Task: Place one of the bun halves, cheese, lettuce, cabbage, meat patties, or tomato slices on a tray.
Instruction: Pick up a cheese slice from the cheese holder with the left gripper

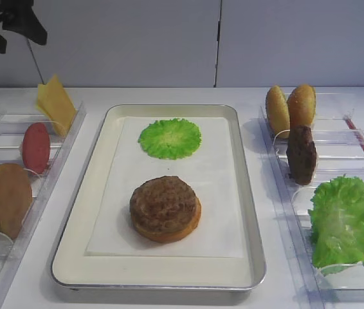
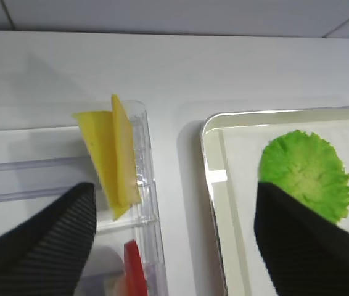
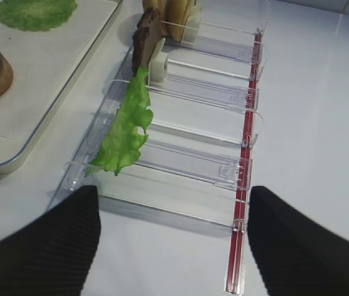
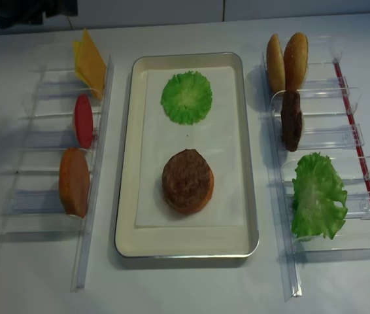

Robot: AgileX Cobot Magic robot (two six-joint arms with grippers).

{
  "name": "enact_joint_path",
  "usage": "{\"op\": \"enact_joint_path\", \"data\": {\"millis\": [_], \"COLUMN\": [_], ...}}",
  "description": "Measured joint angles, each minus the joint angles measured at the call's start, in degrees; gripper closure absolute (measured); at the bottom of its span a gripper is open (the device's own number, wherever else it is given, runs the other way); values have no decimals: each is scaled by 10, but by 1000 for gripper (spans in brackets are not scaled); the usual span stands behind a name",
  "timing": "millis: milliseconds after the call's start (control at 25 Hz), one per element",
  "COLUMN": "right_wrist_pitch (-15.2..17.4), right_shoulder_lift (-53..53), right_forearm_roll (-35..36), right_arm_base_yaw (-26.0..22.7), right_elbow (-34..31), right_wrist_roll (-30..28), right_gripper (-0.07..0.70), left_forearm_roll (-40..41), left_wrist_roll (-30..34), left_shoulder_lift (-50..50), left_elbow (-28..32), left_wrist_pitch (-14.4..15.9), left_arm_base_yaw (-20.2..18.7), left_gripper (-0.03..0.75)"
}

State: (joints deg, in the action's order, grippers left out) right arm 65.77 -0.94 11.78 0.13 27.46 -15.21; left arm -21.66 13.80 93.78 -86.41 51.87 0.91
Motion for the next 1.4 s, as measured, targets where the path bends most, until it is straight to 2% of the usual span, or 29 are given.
{"op": "enact_joint_path", "data": {"millis": [200,320,480,640,1400], "right_wrist_pitch": [0,0,0,0,0], "right_shoulder_lift": [0,0,0,0,0], "right_forearm_roll": [0,0,0,0,0], "right_arm_base_yaw": [0,0,0,0,0], "right_elbow": [0,0,0,0,0], "right_wrist_roll": [-1,-1,-1,-1,-1], "right_gripper": [116,116,116,116,115], "left_forearm_roll": [-2,-17,-56,-63,-85], "left_wrist_roll": [15,35,68,84,90], "left_shoulder_lift": [85,121,158,176,200], "left_elbow": [-58,-74,-75,-75,-76], "left_wrist_pitch": [7,-3,-20,-35,-38], "left_arm_base_yaw": [0,0,0,0,0], "left_gripper": [199,199,199,199,218]}}
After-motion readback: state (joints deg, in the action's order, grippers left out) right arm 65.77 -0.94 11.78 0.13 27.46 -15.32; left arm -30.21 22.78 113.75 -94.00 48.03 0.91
